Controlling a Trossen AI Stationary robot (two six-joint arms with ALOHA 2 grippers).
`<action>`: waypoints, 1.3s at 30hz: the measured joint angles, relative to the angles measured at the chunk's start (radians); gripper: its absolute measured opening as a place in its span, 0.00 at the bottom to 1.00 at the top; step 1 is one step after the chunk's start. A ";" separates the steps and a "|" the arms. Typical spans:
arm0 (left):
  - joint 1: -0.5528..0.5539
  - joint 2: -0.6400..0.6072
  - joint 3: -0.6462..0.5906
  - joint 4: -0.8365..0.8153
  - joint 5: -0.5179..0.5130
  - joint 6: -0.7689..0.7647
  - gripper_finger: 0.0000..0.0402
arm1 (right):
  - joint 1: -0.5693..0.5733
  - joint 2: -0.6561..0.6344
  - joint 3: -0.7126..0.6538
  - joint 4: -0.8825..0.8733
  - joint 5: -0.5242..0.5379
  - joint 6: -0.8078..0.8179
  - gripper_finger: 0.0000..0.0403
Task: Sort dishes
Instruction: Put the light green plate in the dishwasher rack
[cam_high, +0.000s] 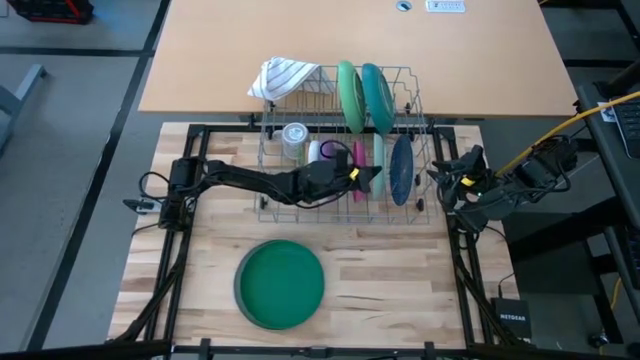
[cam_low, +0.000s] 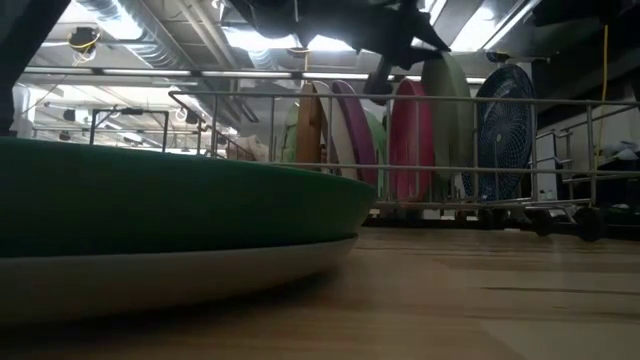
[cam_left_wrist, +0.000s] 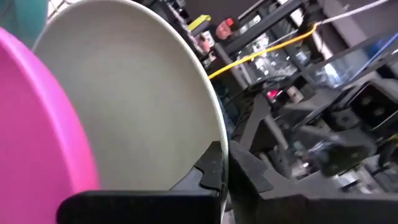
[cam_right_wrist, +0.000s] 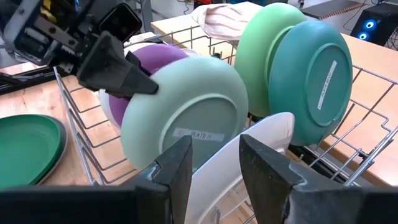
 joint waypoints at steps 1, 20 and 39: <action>0.000 0.000 0.000 -0.005 0.000 0.011 0.01 | 0.000 0.000 0.000 0.000 0.000 0.000 0.34; 0.009 0.000 0.000 -0.022 -0.026 0.193 0.26 | 0.000 0.000 0.000 0.000 -0.072 0.000 0.34; 0.079 -0.002 0.000 -0.015 -0.032 0.219 0.29 | 0.000 0.000 0.000 0.003 -0.072 0.001 0.34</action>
